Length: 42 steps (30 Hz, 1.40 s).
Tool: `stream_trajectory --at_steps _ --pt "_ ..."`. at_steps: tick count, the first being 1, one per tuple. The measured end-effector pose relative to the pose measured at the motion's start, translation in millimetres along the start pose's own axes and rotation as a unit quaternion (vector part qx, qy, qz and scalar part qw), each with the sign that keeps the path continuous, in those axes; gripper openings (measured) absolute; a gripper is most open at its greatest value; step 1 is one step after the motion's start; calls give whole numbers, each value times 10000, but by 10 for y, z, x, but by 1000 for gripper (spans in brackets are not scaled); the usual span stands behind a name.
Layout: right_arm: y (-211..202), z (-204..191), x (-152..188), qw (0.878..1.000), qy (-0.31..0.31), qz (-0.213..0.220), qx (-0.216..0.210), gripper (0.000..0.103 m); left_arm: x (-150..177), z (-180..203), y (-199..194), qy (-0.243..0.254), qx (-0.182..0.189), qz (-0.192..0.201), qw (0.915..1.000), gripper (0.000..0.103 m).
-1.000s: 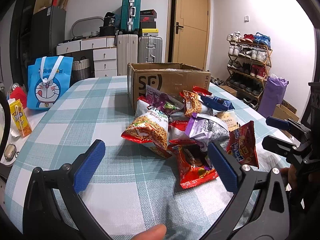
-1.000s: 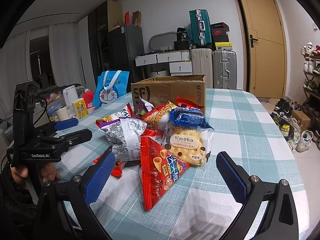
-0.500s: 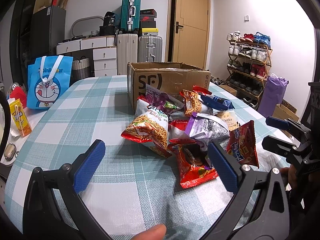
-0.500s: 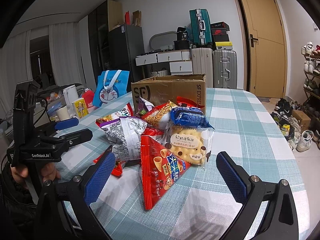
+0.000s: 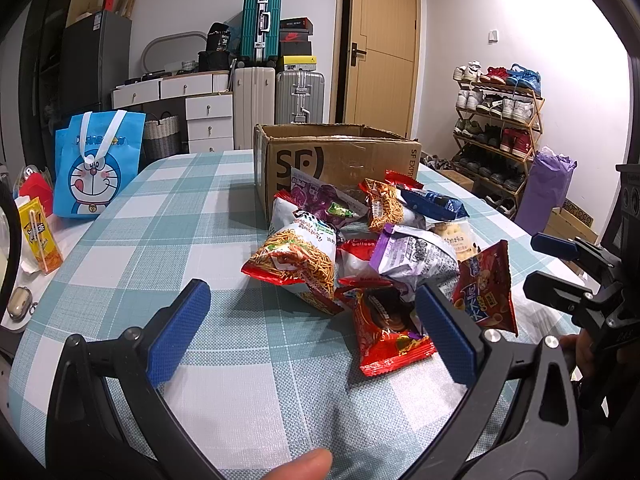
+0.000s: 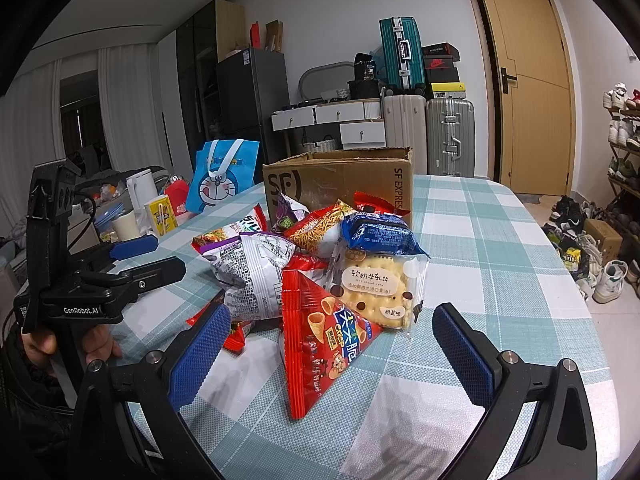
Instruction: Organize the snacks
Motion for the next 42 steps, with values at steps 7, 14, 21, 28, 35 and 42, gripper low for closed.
stream_trajectory --at_steps 7,14,21,28,35,42 --pt "1 1 0 10000 2 1 2 103 0 0 1 -1 3 -3 10000 102" --pt "0 -1 8 10000 1 -5 3 103 0 1 1 -3 7 -5 10000 102" --pt "19 -19 39 10000 2 -21 14 103 1 1 2 1 5 -9 10000 102" --pt "21 -20 46 10000 1 -30 20 103 0 2 3 3 2 -12 10000 102" --pt "49 -2 53 9999 33 -136 82 103 45 -25 24 38 -12 -53 10000 102" --pt "94 46 14 9985 84 -422 345 103 39 51 149 109 16 -254 9996 102"
Point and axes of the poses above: each gripper's, at about its wrist camera, not at the fingertips, and y roughly the way its jaws point, z to its right, x to its underside, the point moved 8 cm from there along y, roughly the way its jaws point, and after that the axes turned 9 degrees about -z, right-handed, at the moved point
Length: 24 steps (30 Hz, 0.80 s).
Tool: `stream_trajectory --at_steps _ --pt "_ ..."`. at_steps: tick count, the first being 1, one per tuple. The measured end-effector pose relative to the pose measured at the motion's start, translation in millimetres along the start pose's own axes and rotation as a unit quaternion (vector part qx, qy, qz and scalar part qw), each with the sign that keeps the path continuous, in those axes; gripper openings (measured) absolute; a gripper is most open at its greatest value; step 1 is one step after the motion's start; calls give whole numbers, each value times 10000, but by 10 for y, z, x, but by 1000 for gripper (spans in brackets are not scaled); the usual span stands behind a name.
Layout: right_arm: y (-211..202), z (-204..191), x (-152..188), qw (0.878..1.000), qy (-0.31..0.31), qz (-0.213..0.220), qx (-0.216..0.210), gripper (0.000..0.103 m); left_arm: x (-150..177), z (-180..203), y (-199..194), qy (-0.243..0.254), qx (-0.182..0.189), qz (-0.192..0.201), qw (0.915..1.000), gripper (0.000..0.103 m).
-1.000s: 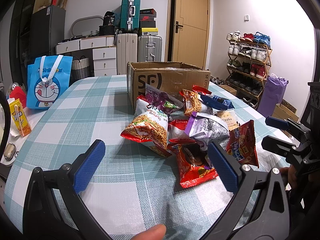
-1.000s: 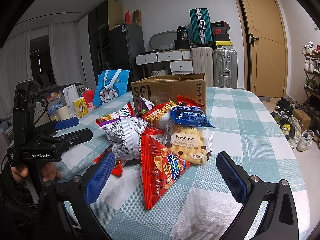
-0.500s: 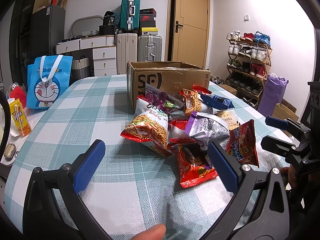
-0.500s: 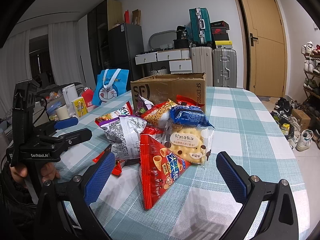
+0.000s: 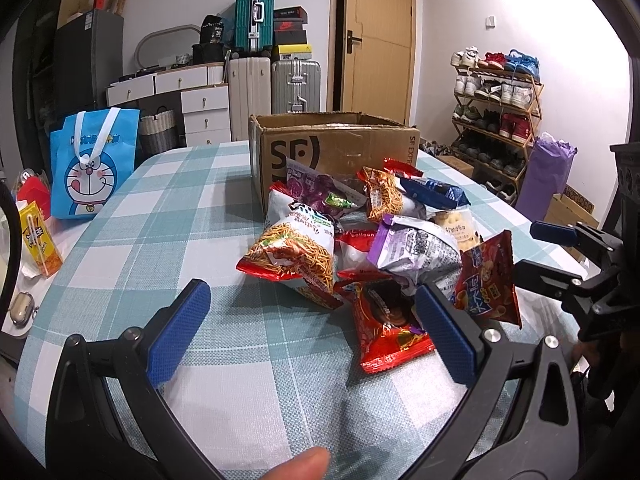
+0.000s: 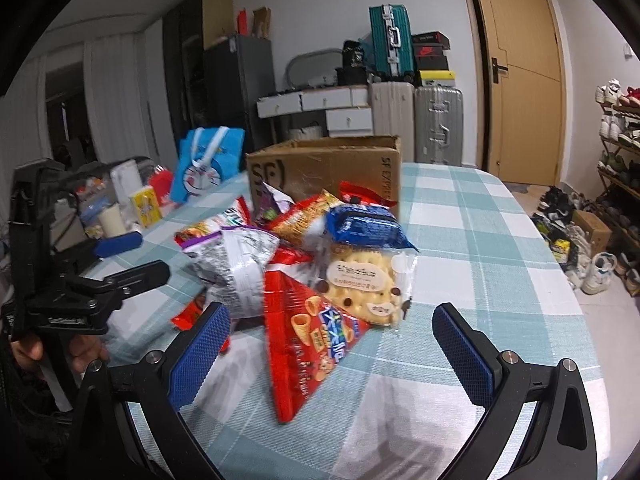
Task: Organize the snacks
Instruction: 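Close the right tool on the red cone-snack bag while the left tool approaches the silver bag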
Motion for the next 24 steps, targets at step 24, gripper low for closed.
stream_trajectory --at_steps 24 --pt "581 -92 91 9895 336 -1332 -460 64 113 298 327 341 551 -937 9935 98"
Point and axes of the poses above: each gripper's, at about its wrist camera, not at the fingertips, and y roughly the way its jaws point, z to its right, x to its underside, the point moved 8 cm from there along y, roughly the way its jaws point, and after that the axes turned 9 degrees about -z, right-handed, at the moved point
